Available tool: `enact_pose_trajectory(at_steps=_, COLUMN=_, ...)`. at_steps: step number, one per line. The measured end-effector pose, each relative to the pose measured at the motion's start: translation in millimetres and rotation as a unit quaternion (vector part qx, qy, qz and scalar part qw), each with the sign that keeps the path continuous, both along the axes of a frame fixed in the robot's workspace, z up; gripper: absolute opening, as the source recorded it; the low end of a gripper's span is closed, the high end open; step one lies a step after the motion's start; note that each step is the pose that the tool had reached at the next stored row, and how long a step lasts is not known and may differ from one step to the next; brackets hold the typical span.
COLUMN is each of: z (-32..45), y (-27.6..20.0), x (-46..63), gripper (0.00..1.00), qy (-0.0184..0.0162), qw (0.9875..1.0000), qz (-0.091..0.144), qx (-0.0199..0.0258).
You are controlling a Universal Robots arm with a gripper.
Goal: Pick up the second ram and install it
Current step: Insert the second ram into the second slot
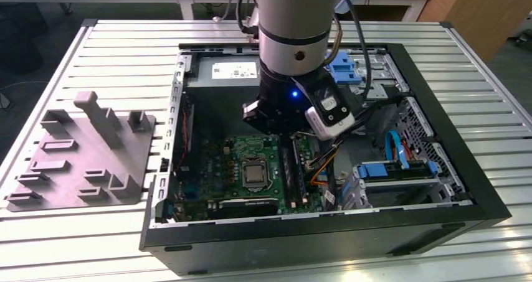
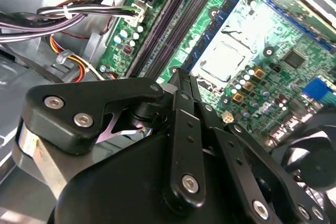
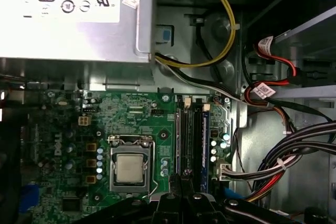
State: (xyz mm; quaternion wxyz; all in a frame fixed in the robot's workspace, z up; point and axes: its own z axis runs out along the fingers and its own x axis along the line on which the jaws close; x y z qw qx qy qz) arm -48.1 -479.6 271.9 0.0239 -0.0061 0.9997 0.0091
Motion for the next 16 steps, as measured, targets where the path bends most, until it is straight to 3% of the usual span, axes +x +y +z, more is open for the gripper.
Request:
enact_pose_trajectory(at_steps=9, z=-14.9, y=0.0, x=11.9, gripper=0.11, qy=0.0, qw=1.0, qz=0.0, qx=0.0)
enact_pose_trajectory(at_steps=16, z=-27.6, y=-0.1, x=13.1, gripper=0.11, qy=0.0, qw=1.0, qz=0.0, qx=0.0)
